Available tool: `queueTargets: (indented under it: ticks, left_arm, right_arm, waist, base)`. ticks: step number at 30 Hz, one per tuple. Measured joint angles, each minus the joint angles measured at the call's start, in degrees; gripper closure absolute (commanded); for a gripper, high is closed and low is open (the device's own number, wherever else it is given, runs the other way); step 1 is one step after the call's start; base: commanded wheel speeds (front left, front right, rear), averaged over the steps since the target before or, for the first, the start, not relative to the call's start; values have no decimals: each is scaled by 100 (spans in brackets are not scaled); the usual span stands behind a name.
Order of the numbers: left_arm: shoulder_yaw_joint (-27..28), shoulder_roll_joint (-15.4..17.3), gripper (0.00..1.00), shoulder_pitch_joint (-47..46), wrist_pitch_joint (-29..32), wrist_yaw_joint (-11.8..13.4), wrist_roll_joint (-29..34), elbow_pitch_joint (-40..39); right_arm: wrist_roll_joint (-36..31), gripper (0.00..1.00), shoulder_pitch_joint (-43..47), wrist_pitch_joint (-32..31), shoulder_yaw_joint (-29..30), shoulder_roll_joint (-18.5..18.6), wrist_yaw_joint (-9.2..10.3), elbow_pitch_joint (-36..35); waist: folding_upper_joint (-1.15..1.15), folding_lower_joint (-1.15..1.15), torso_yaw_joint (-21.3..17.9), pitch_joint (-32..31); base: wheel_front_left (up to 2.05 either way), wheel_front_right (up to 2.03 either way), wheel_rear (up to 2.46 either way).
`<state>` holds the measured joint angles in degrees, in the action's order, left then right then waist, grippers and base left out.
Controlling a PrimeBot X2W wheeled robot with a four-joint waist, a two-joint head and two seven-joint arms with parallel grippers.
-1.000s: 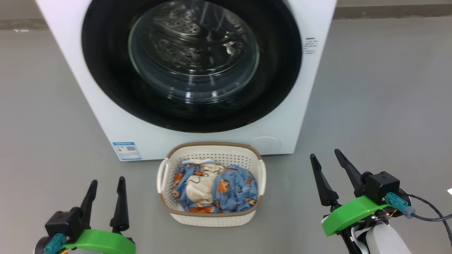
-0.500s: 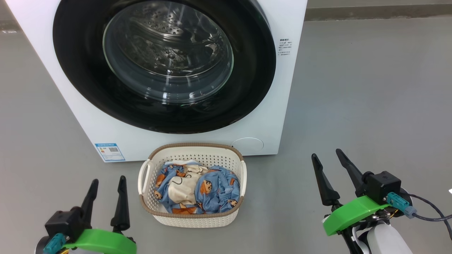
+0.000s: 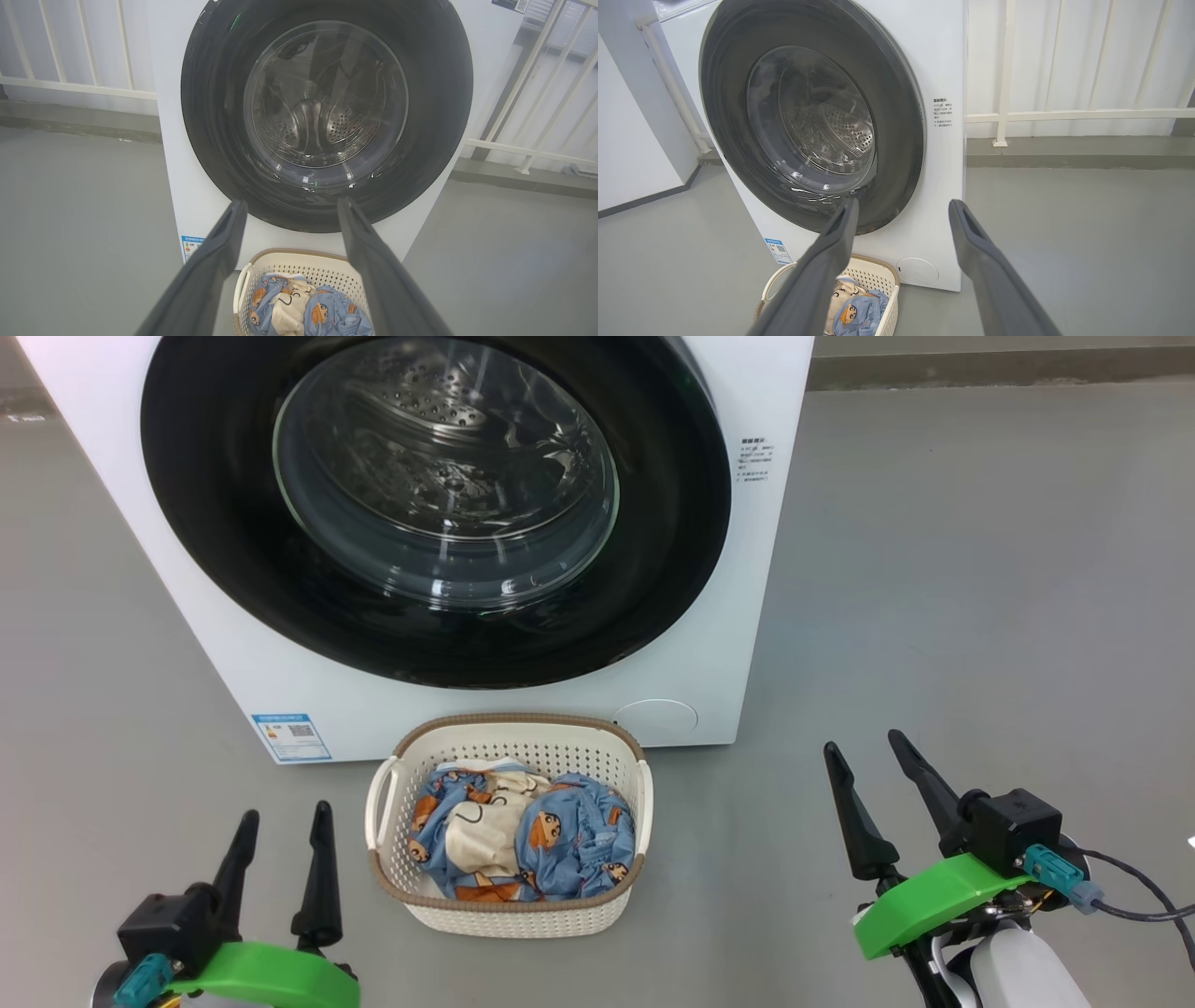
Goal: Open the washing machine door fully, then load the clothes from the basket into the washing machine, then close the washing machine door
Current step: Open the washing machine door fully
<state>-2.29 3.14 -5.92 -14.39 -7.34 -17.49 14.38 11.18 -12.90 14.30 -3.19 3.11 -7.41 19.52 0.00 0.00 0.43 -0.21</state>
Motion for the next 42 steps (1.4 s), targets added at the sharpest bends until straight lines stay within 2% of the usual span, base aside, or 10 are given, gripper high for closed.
queueTargets:
  ticks: [30, 42]
  left_arm:
    - [-49, 27, 0, 1, 0, 0, 2, -5]
    - [-46, 23, 0, -10, 0, 0, -115, -132]
  right_arm:
    - [31, 0, -29, 0, 143, -1, 0, 114]
    - [-2, 0, -544, 1, 431, 125, 1, 146]
  waist:
    - [0, 0, -17, 45]
    - [0, 0, 59, 306]
  base:
    - [0, 0, 0]
    - [0, 0, 0]
